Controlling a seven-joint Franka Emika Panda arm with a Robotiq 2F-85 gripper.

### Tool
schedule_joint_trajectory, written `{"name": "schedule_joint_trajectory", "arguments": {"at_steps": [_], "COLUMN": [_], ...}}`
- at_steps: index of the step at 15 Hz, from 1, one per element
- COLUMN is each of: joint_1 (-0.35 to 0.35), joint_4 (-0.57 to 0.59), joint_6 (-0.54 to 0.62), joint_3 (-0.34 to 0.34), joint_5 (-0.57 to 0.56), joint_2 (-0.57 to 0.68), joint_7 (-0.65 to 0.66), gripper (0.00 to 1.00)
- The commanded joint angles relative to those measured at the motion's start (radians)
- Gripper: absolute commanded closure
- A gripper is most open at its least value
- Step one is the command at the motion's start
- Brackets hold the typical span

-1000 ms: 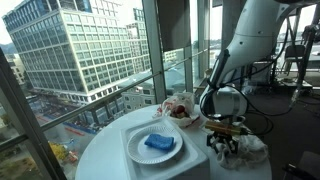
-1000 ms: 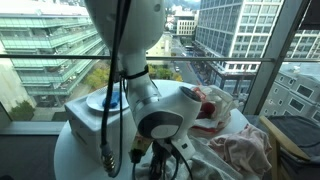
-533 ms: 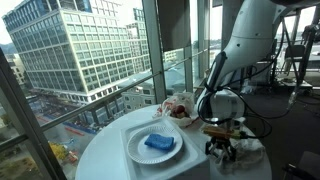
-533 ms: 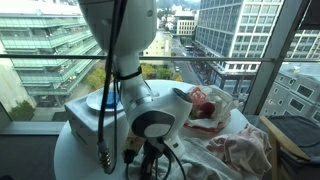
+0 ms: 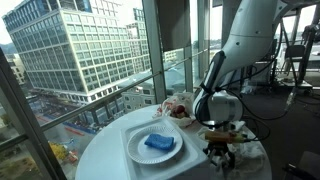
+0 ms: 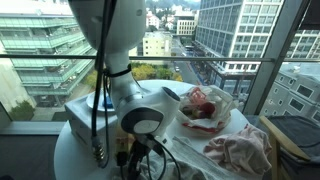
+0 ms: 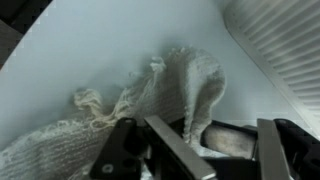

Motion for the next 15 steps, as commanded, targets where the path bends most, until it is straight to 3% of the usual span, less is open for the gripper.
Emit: {"name": "schedule_joint_trajectory", "arguments": {"at_steps": [1,6,8,15], "joint_1": [-0.028,-0.02,-0.008,-0.012], "joint_4": [-0.066,-0.078,-0.068,-0.07], "joint_6": [-0.054,-0.17,-0.207,-0.181], "joint_3": [0.046,0.055,0.041,0.004], "joint_5": [0.004,-0.01,-0.017,0.013], "joint_2": [-0.082,-0.102,-0.095,-0.108], "joint_7": [-0.126,-0.226,-0.222,-0.186], "gripper": [1.0,1.0,0.74,0.22]}}
